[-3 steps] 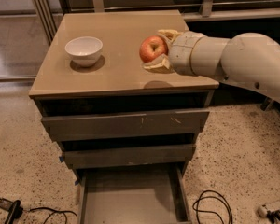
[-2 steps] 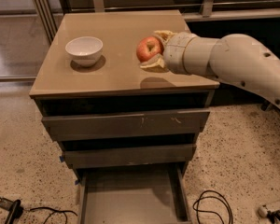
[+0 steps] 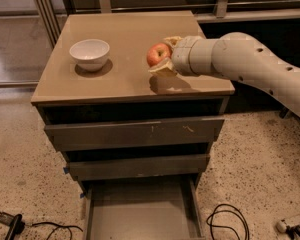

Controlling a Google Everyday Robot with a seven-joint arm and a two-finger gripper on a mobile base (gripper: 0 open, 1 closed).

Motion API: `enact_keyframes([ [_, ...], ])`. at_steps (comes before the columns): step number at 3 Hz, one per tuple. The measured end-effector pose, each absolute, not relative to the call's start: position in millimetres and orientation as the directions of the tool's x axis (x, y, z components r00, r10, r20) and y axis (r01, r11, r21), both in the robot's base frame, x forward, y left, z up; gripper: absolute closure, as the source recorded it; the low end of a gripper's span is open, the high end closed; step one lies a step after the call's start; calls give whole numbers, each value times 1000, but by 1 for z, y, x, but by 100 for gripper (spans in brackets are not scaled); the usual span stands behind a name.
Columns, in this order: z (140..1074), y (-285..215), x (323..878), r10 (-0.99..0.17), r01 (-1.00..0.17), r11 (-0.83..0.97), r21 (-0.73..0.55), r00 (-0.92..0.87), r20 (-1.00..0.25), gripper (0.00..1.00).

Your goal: Pick apple from bottom drawer and place on counter

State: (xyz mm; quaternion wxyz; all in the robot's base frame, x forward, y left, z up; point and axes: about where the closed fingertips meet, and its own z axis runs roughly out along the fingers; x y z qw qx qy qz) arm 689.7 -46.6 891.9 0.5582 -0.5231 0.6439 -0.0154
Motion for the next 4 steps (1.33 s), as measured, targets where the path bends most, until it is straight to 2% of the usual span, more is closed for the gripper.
enact_keyframes([
  [3,844,-66,707,-687,-712,501,-493,19,-726,100],
  [4,844,-67,707,-687,-711,502,-492,17,-727,74],
])
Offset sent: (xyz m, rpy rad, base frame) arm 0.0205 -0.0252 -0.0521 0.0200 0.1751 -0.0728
